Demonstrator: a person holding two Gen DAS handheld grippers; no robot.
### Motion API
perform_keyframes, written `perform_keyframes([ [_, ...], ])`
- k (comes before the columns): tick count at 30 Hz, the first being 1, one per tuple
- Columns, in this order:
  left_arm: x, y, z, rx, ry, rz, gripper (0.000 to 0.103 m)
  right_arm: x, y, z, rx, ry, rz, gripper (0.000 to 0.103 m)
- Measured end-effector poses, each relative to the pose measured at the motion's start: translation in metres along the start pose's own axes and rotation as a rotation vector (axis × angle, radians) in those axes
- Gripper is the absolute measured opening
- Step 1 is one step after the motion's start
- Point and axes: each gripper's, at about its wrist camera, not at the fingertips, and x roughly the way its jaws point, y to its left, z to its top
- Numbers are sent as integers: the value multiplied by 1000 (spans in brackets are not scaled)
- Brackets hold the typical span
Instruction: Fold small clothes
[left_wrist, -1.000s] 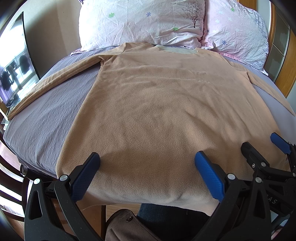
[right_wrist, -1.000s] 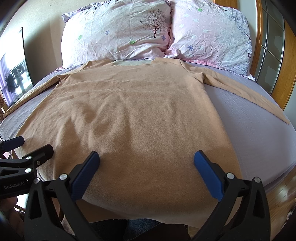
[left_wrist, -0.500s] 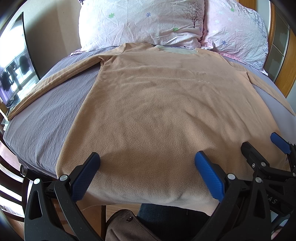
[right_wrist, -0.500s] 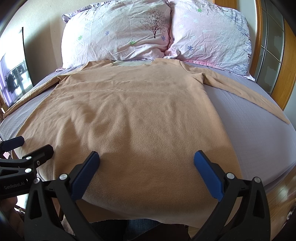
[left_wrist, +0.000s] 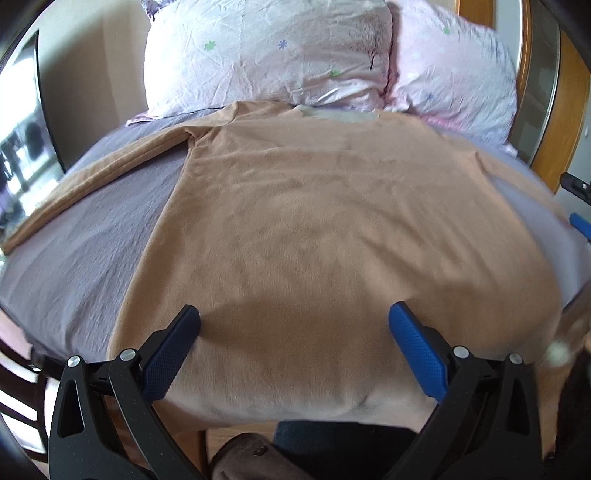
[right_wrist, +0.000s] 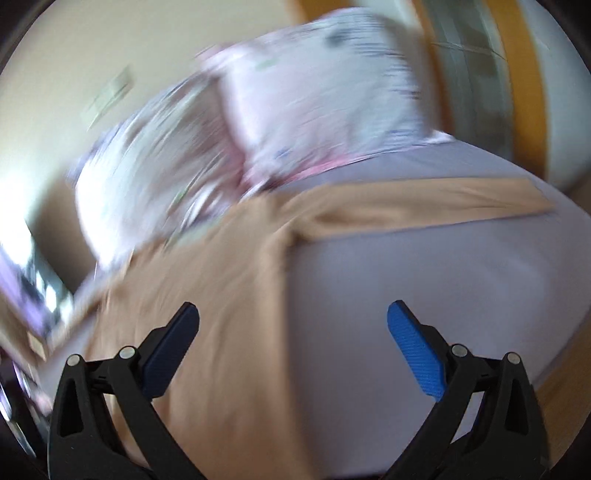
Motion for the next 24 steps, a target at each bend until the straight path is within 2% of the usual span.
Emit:
perform_keyframes([
  [1, 0, 7, 5, -29, -16, -43, 102, -2, -23, 17, 81, -18, -29, 88],
  [2, -1, 14, 10, -62, -37, -82, 102, -3, -48, 35, 165, -31, -70, 70],
  [3, -3, 24, 18, -95, -75, -113, 102, 0, -80, 54, 271, -35, -132, 57],
  [4, -5, 30, 23, -109, -111, -118, 102, 3, -107, 67, 366, -26, -193, 51],
  [5, -7, 34, 29, -114, -143, -114, 102, 6, -132, 75, 461, -15, -234, 48],
  [7, -9, 43, 41, -115, -219, -112, 102, 20, -176, 86, 628, 13, -251, 44],
  [9, -10, 51, 50, -129, -272, -136, 102, 35, -204, 92, 709, 43, -277, 36],
  [11, -8, 57, 55, -145, -286, -157, 102, 50, -219, 95, 758, 70, -303, 36],
  [13, -6, 66, 61, -170, -295, -184, 102, 60, -224, 95, 782, 73, -329, 32],
  [17, -5, 82, 65, -211, -316, -219, 102, 64, -234, 98, 799, 25, -352, 27],
  [18, -4, 87, 66, -223, -324, -229, 102, 68, -236, 99, 801, 15, -364, 10],
  [19, -4, 92, 66, -233, -331, -235, 102, 73, -239, 101, 796, 18, -380, 4],
  [20, -4, 97, 65, -242, -339, -240, 102, 80, -239, 104, 780, 23, -386, 4],
  [22, -4, 110, 66, -264, -359, -262, 102, 78, -224, 114, 711, -7, -405, 4],
  [23, -4, 115, 67, -275, -364, -270, 102, 76, -204, 124, 636, -37, -387, 4],
  [24, -3, 123, 68, -293, -369, -278, 102, 71, -168, 137, 508, -78, -344, 4],
])
